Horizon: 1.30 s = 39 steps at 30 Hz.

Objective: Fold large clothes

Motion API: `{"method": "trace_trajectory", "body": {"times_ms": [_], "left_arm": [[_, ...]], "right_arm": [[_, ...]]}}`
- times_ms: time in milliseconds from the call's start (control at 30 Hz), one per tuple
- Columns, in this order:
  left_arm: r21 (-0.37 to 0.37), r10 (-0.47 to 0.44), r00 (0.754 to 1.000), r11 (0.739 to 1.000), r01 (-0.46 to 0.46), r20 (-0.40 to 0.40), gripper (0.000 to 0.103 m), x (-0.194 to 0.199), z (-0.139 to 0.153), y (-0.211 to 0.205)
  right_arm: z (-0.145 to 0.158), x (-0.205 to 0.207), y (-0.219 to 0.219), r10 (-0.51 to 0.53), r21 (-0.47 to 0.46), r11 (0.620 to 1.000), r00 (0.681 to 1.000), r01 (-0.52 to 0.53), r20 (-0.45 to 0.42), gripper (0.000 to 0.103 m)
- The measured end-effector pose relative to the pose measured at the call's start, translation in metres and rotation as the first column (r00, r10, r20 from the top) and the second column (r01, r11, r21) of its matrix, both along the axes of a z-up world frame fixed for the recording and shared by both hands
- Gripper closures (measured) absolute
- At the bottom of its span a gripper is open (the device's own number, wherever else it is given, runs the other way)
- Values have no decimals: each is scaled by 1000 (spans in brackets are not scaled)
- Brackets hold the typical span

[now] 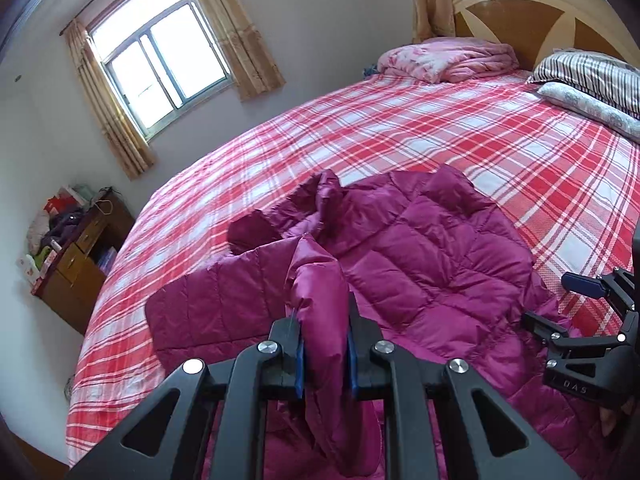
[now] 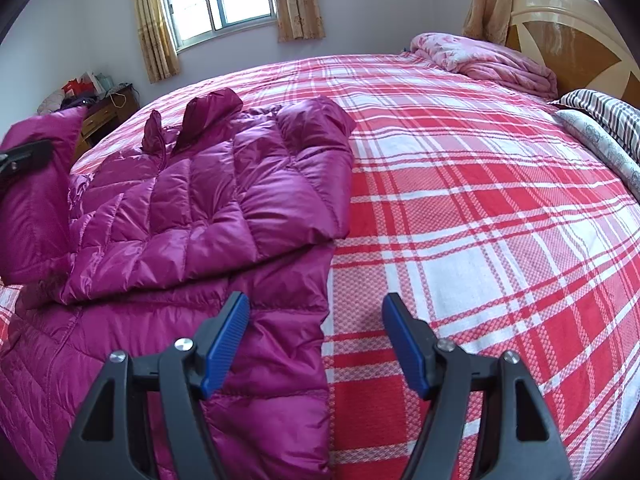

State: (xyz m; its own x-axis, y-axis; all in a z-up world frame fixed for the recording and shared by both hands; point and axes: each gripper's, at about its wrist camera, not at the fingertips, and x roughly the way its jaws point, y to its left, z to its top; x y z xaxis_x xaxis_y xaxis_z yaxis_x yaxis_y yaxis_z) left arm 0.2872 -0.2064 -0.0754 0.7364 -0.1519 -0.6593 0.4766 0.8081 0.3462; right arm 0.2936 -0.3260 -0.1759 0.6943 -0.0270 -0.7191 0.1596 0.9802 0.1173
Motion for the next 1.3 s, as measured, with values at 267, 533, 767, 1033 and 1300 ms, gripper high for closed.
{"method": "trace_trajectory", "body": {"times_ms": [267,533,767,1033,1300], "left_arm": [[7,-13,1000,1000,13,-7,79,1,-23,-25],[-57,-26,999,998,29,47,48,-7,-8,-27],[-90,114,989,990,-105,93,32,9,3,47],[-90,369,929,924,-371,-42,31,98,-29,160],[-94,403,898,901,-423,-176,30,123,-86,169]], "right_arm": [[-2,2,2,4,-11,1000,1000,-4,-10,27],[-2,3,1,6,-12,1000,1000,-6,-11,26],[11,-7,-1,-2,-6,1000,1000,2,29,26],[77,12,65,172,28,984,978,-177,120,44],[27,76,122,211,-5,978,977,-211,-12,46]]}}
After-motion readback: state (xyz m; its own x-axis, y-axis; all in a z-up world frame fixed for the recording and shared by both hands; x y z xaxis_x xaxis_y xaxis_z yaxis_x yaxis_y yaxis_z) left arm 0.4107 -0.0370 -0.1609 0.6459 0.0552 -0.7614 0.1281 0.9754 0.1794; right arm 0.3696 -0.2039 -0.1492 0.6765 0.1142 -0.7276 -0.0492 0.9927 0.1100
